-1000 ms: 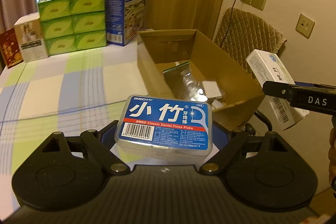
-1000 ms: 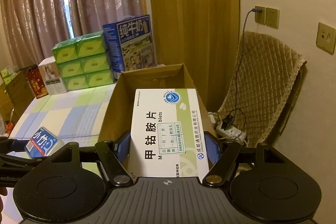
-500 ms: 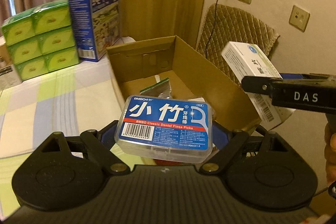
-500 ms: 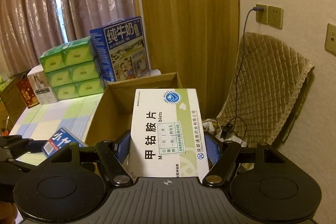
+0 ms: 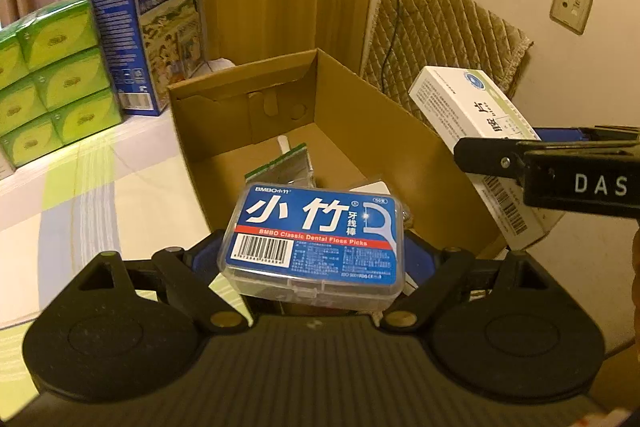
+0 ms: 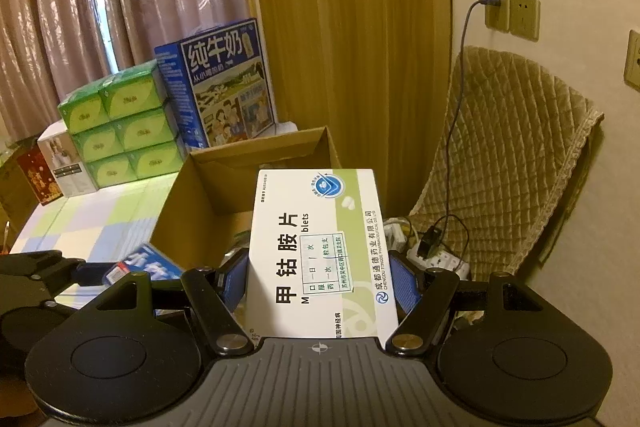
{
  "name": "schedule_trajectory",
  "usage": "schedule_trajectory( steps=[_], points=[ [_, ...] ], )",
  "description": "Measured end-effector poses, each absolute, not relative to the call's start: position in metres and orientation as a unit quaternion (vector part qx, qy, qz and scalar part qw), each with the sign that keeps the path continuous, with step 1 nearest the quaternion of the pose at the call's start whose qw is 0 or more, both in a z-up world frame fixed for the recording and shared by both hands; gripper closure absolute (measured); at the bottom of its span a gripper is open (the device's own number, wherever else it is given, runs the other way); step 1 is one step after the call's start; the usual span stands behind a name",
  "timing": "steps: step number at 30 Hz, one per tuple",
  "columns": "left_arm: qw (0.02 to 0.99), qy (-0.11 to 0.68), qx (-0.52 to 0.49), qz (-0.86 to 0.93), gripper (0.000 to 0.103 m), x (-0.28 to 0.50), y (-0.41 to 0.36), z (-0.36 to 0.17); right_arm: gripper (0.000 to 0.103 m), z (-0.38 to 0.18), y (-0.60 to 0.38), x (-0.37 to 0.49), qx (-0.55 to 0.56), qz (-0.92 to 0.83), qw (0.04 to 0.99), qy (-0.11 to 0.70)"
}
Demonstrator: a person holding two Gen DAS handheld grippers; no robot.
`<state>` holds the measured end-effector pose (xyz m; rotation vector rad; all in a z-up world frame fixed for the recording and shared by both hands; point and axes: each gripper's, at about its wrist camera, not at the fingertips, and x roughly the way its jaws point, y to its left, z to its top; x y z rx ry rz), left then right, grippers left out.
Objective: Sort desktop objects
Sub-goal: 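Carry the floss box and medicine box over the cardboard box with both tools, then open both tools to drop the two boxes into the cardboard box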
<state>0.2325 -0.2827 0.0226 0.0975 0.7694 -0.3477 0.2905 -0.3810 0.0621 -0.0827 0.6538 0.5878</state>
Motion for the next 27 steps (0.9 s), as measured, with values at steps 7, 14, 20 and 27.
schedule_trajectory(
  steps=[7, 14, 20, 27],
  points=[
    [0.917, 0.367, 0.042, -0.151, 0.016, 0.225, -0.267, 0.023, 0.035, 0.057, -0.382, 0.292, -0.038, 0.284, 0.902, 0.324],
    [0.922, 0.365, 0.011, -0.131, 0.016, 0.205, -0.243, 0.026, 0.035, 0.054, -0.372, 0.289, -0.037, 0.296, 0.895, 0.331],
    [0.922, 0.367, 0.003, -0.12, 0.016, 0.197, -0.233, 0.027, 0.035, 0.053, -0.361, 0.288, -0.037, 0.304, 0.891, 0.335],
    [0.923, 0.369, -0.002, -0.113, 0.015, 0.196, -0.228, 0.026, 0.034, 0.051, -0.349, 0.297, -0.037, 0.314, 0.888, 0.335]
  ],
)
